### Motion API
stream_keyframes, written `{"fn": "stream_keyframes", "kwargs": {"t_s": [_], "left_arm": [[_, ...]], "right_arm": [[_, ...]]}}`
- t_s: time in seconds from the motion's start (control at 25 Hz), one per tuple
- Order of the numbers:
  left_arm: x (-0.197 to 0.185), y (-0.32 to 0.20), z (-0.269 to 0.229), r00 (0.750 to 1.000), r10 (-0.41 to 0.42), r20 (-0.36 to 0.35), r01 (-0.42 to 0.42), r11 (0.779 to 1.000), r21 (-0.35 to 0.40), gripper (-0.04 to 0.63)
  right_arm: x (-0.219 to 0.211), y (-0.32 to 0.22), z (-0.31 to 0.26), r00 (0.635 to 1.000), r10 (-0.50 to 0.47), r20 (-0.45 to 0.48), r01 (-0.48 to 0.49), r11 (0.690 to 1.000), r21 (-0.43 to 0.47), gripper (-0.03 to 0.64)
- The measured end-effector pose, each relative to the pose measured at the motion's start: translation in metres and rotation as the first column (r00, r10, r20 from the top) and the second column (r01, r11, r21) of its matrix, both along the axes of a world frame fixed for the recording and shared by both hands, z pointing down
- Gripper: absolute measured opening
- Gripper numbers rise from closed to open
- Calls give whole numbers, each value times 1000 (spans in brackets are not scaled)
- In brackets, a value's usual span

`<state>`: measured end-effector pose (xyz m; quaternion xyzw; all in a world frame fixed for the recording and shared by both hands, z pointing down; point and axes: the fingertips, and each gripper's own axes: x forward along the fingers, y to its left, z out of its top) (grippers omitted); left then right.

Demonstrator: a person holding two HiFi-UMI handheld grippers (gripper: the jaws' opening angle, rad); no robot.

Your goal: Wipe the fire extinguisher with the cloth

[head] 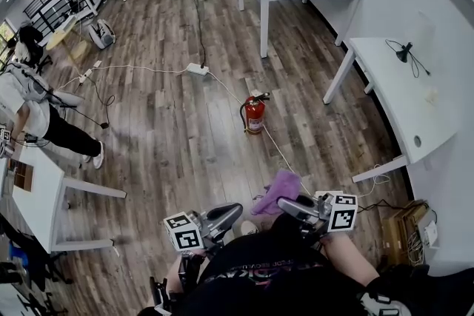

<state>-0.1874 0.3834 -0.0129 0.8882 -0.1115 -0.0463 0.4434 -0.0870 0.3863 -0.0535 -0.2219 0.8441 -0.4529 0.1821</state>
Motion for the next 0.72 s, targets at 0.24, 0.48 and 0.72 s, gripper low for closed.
{"fn": "stream_keyframes", "kwargs": {"t_s": [0.24,0.48,0.72], "left_arm": [[12,-7,1,1000,2,-5,-2,1000,-9,2],[29,-22,-6,1000,-15,-12,15,1000,-11,2],[79,-49,-14,1000,-25,-15,25,1000,-8,2]], "right_arm": [[14,-8,0,1000,13,4,-13,1000,-14,67],[38,-22,-8,1000,24,16,-23,1000,-19,67],[87,-52,-18,1000,10,24,-9,1000,-21,67]]}}
